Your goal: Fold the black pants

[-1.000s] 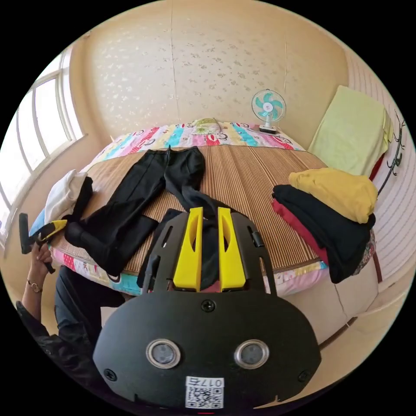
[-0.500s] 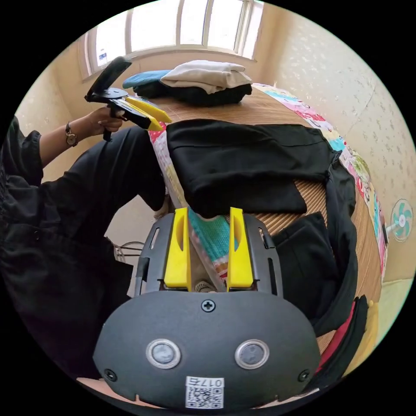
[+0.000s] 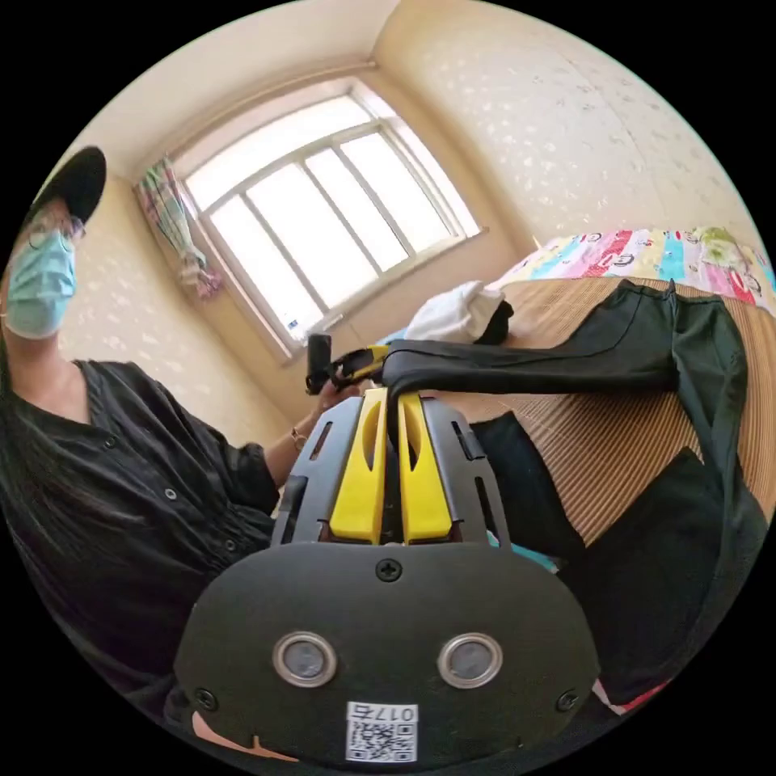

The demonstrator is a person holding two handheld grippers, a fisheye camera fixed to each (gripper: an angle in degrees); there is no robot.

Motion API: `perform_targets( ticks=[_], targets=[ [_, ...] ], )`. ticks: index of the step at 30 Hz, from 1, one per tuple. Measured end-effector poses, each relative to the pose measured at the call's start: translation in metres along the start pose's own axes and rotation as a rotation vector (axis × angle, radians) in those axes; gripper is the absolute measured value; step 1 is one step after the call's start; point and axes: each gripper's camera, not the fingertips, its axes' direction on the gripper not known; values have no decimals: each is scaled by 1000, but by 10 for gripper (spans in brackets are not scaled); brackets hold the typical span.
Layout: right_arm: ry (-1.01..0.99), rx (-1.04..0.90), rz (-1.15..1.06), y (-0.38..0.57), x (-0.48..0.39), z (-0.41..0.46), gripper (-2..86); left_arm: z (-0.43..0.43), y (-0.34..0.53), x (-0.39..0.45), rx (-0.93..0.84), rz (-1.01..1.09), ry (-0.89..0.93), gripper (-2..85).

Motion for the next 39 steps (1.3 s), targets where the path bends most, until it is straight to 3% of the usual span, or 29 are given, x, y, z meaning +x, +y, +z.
perform_targets(
  ticks=[3,8,12,16,21,24,27,29,39],
  targets=[
    [96,-10,41,-2,17,-28,29,8,6,7,-49,0,-100,23],
    [517,-480,268,41,74,1,43,45,60,-7,-219,-143,-58,54],
    [648,-294,401,66,78,-52,58,68,92,-3,-351,-172,-102,61],
    [1014,2,636,89,74,-136,91,97,105,9,-474,-110,-144,61],
    [979,122,720,105,79,-165,103,150,105,30,-571,-23,-81,66],
    [1035,229,615,104,46,-166,101,184,105,51,-609,50,-52,78],
    [1179,277,491,98,19,-163,108,211,109,66,-646,99,-39,81],
    [1276,274,601,106,24,-174,124,224,114,70,-650,89,7,82],
    [871,314,895,158,79,-214,125,229,138,61,-710,52,11,82]
  ],
)
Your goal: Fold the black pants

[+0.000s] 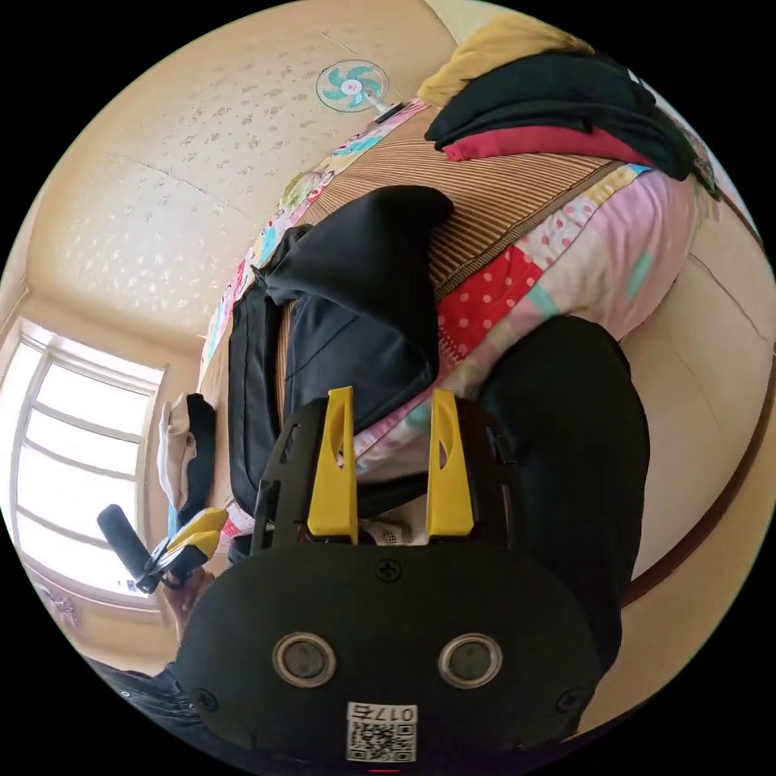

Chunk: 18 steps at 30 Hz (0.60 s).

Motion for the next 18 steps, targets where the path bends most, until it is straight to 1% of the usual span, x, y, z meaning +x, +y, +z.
perform_targets(
  ticks=[3,5,7,9,10,11,13,15,17,18],
  targets=[
    [-44,-25,84,-10,15,-3,76,-6,5,2,55,22,22,94],
    [-234,-97,209,-8,33,-20,45,-15,3,5,91,41,69,100],
    [-383,-149,229,-3,37,-38,39,-22,-4,9,75,50,61,108],
    [-484,-190,183,0,34,-58,36,-33,-12,20,87,83,42,125],
    [-529,-219,121,1,29,-72,34,-41,-17,29,114,116,43,131],
    [-553,-256,53,2,22,-85,33,-48,-23,40,142,145,57,135],
    [-553,-305,-45,5,10,-105,32,-49,-36,53,143,169,98,135],
    [-530,-317,-146,13,-6,-126,31,-37,-50,65,89,184,130,136],
    [-512,-301,-262,25,-27,-153,31,-9,-65,78,-32,172,150,142],
    [-515,-294,-287,28,-31,-159,31,-2,-66,80,-60,169,147,144]
  ],
)
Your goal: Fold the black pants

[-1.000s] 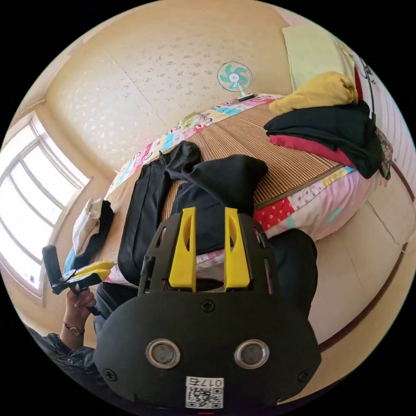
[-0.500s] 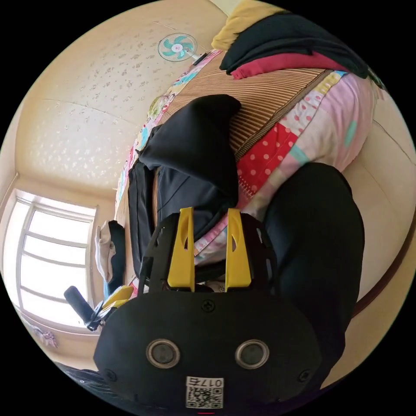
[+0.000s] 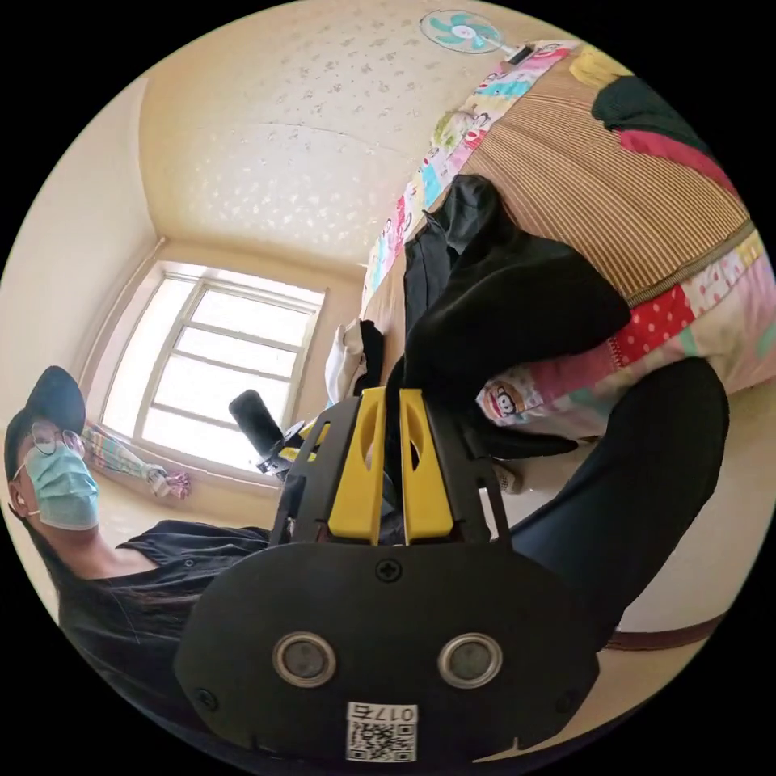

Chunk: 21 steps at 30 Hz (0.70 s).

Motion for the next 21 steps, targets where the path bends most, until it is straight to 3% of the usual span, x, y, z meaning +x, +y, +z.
perform_targets(
  ticks=[3,5,9,15,21],
  targets=[
    [1,-55,-86,9,-23,1,33,15,6,3,-18,-47,-18,118],
    [-2,-225,-169,14,-29,17,35,13,19,5,-21,-20,6,44],
    [57,-438,-263,21,-28,24,44,10,40,1,-88,-4,198,27],
    [207,-310,-315,-55,6,20,97,0,70,-18,-38,-94,342,29],
    [316,-183,-206,-199,103,106,141,-22,78,-24,-21,-68,315,32]
  ],
)
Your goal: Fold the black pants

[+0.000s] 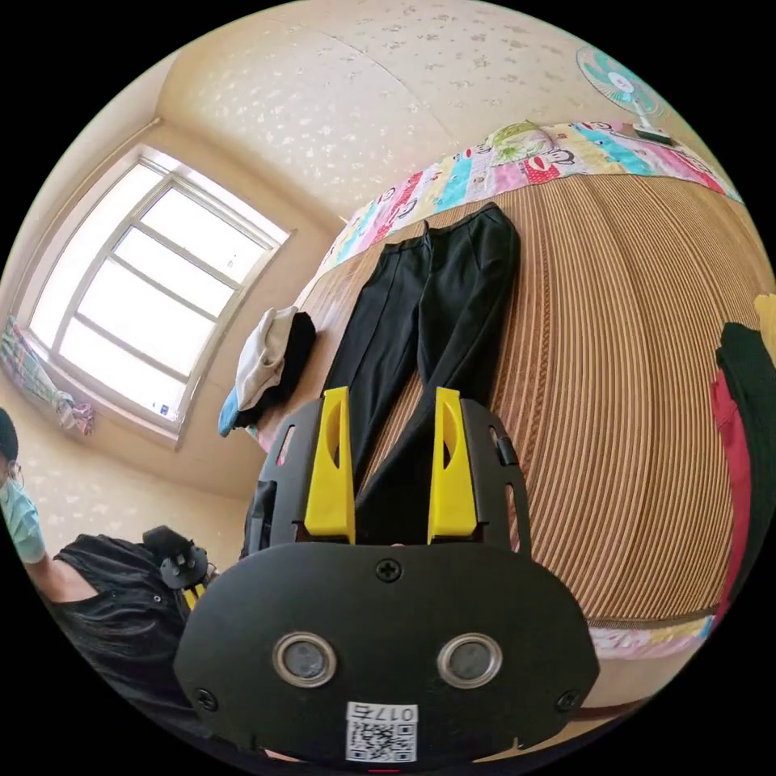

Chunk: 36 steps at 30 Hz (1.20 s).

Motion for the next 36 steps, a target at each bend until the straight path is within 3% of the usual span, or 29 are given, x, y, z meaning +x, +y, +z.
perform_targets(
  ticks=[3,8,15,19,23,28,33,36],
  targets=[
    [-26,0,156,-37,54,55,145,-13,10,-1,39,8,-1,32],
    [12,228,347,-58,110,81,149,-39,28,-10,85,7,40,32],
    [-27,309,364,-101,137,91,73,-68,47,-21,106,16,100,31],
    [-169,397,240,-127,105,84,39,-77,56,-25,87,0,74,30],
    [-392,366,132,-152,48,127,34,-84,67,-33,68,-34,48,31],
    [-505,256,126,-155,-6,220,34,-96,86,-34,54,-75,-7,35],
    [-522,37,265,-122,-2,307,47,-110,109,-27,23,-141,-129,39],
    [-642,2,166,-89,-6,303,36,-119,124,-30,18,-219,-206,51]
  ],
)
